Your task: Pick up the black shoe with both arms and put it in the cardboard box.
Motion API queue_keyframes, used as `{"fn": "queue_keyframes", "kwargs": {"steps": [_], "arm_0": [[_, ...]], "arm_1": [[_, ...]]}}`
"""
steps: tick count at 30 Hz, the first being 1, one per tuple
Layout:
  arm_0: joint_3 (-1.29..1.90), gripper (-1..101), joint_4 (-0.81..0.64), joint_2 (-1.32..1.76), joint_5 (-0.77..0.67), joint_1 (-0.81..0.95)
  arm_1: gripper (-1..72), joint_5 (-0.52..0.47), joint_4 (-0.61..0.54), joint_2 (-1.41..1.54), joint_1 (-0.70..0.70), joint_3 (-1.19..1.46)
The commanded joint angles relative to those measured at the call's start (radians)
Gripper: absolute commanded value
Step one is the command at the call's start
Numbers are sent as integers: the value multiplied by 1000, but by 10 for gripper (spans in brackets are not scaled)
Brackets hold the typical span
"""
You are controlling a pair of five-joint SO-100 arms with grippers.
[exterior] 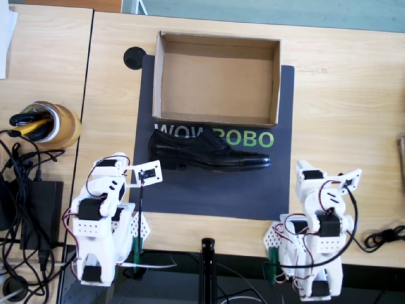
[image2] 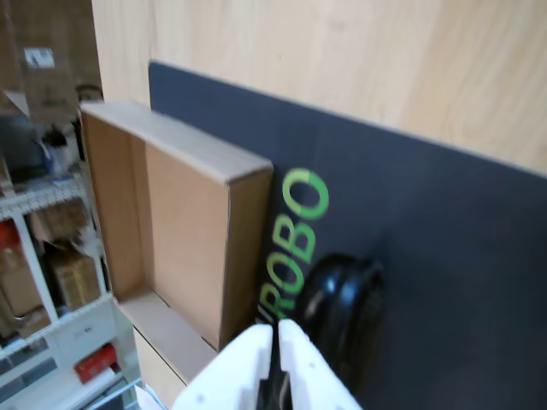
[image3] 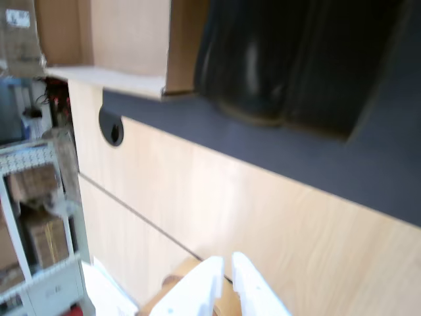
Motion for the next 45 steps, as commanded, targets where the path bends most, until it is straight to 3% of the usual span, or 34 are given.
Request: {"fn": "queue_keyframes", "kwargs": {"steps": [1, 7, 13, 18, 24, 29, 35, 41, 45], "arm_0": [[-106, -2, 57, -11, -63, 72], [-256, -2, 166, -104, -169, 222], [-261, -2, 192, -143, -238, 310], [-241, 7, 199, -166, -216, 301], [-172, 239, 178, -173, -184, 302], [-123, 379, 163, -172, -173, 293], [-57, 529, 143, -235, -183, 299], [-55, 609, 140, -290, -216, 342], [-55, 640, 110, -360, -235, 368]], "arm_1": [[-2, 2, 80, -46, -66, -127], [-2, 38, 204, -146, -189, -285], [-2, 92, 204, -170, -311, -241], [-2, 74, 193, -216, -302, -227], [2, 46, 183, -278, -284, -224], [192, 18, 164, -281, -218, -190], [353, -15, 141, -284, -212, -117], [443, -12, 137, -305, -232, -98], [448, -3, 126, -347, -272, -78]]}}
